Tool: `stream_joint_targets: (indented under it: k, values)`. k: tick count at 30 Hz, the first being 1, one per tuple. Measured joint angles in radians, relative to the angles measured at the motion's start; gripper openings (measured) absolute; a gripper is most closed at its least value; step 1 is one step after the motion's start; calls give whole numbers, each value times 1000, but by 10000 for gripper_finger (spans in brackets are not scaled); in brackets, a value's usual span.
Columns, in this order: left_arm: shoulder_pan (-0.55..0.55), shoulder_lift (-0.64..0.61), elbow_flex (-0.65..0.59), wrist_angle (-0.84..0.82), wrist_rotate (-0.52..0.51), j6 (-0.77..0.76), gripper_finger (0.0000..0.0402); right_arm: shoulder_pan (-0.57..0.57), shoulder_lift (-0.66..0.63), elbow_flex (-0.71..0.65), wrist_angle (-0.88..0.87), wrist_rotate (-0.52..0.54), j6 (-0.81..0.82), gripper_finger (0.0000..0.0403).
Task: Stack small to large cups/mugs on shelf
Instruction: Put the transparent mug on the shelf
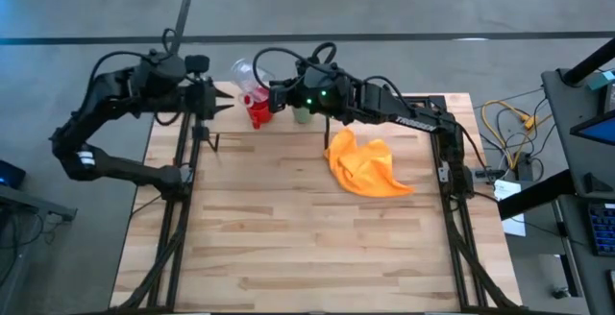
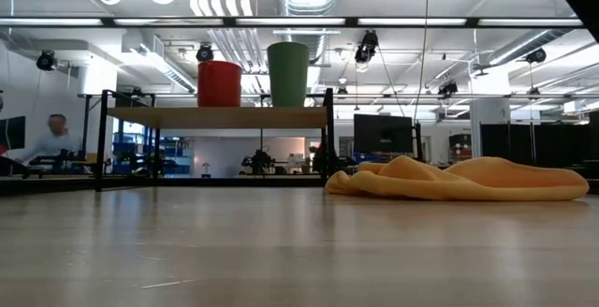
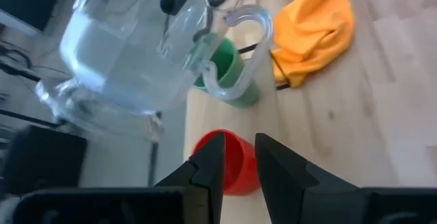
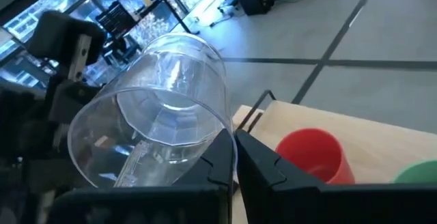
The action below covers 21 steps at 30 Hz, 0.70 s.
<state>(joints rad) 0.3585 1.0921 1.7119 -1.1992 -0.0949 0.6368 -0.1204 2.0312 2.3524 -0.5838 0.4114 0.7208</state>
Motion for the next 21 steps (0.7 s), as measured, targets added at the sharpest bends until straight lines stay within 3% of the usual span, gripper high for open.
stream_joint_targets:
  k: [6,12,17,21]
  values:
    - [-72,-48,-119,183,-147,45,68,-27,0,0,-1,1,0,8]
    - [-123,-82,-207,282,-184,58,68,-65,0,0,-2,0,-7,8]
    - [-132,-101,-287,429,-344,56,68,-79,0,0,-2,-3,-16,8]
    - [-135,-123,-361,555,-356,58,68,-93,0,0,-3,-30,-23,8]
